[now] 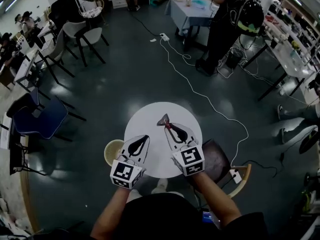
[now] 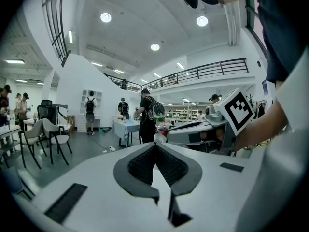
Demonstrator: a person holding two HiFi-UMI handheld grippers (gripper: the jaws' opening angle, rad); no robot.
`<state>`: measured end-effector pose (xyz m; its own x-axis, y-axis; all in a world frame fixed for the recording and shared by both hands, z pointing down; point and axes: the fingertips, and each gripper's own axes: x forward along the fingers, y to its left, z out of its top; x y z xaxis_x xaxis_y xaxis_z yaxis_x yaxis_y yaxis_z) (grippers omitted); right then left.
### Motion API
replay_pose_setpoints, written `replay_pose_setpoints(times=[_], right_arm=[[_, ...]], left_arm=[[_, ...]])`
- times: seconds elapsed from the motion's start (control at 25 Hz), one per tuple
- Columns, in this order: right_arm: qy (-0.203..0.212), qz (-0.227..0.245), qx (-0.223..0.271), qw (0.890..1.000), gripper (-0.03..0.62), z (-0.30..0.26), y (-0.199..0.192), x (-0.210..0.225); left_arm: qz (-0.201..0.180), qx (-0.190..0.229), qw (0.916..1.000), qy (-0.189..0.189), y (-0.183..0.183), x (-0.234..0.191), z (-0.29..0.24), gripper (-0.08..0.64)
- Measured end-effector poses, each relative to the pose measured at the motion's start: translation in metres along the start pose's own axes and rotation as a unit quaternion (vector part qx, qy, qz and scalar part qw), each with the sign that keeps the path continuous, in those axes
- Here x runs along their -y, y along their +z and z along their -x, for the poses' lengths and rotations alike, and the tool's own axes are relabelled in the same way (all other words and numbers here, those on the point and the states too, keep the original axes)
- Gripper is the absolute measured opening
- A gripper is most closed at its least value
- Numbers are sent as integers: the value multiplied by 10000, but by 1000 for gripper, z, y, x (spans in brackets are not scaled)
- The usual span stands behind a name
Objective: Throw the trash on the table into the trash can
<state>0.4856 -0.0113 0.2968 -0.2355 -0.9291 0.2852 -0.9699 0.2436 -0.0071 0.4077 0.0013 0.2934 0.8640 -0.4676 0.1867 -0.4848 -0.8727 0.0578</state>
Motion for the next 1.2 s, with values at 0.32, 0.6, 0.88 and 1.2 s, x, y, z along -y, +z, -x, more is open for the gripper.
replay_pose_setpoints(times=[0.32,0.6,0.88,1.2], right_arm=[[220,70,73,9997,66,1,8,-10],[391,176,80,9990,66,-3,12,-19],[692,222,154,9972,66,-21,26,-67],[843,339,110,9958,66,-34,36,-138]], left_arm=[[59,8,9997,251,-3,-5,10,15],[139,-16,9987,484,-9,-15,28,15],[132,43,9965,826,-6,-47,71,15],[44,43,9956,938,-5,-75,140,15]])
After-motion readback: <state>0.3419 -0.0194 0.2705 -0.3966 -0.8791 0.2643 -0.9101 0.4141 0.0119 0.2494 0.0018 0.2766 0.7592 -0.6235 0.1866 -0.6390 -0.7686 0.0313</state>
